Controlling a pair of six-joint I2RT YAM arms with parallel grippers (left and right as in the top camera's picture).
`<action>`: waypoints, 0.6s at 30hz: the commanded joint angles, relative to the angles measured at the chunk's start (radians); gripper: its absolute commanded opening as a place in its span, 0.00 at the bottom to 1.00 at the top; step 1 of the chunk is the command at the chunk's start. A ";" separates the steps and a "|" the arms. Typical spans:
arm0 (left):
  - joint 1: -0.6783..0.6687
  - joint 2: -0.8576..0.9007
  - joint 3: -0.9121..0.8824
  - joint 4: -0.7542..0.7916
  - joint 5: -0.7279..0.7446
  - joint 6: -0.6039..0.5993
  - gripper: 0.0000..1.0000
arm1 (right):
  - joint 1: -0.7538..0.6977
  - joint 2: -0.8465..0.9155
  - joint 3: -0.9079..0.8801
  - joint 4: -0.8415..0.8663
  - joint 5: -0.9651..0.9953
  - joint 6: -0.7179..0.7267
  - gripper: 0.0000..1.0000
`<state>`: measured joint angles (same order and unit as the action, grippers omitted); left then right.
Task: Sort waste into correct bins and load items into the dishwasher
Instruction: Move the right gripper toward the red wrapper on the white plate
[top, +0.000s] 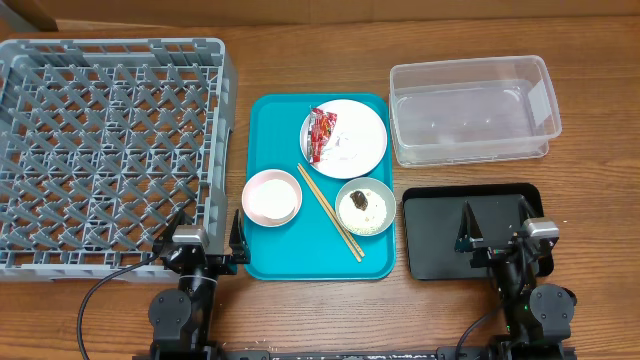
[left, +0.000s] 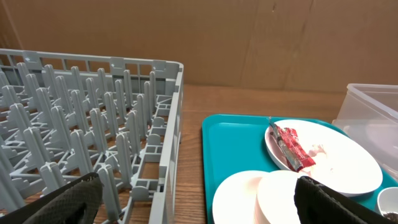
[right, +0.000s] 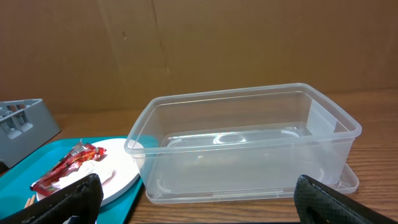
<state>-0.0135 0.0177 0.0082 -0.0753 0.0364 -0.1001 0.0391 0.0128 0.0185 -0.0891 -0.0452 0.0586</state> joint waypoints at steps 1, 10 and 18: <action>-0.005 0.001 -0.002 -0.003 -0.011 0.015 1.00 | -0.004 -0.010 -0.010 0.008 -0.001 -0.003 1.00; -0.005 0.001 -0.002 -0.002 -0.018 0.014 1.00 | -0.004 -0.010 -0.010 0.008 -0.001 -0.003 1.00; -0.005 0.002 0.037 -0.040 -0.010 -0.111 1.00 | -0.001 -0.003 0.037 -0.021 -0.026 0.065 1.00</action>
<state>-0.0135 0.0177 0.0090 -0.0788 0.0322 -0.1524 0.0391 0.0128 0.0200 -0.0921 -0.0639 0.0982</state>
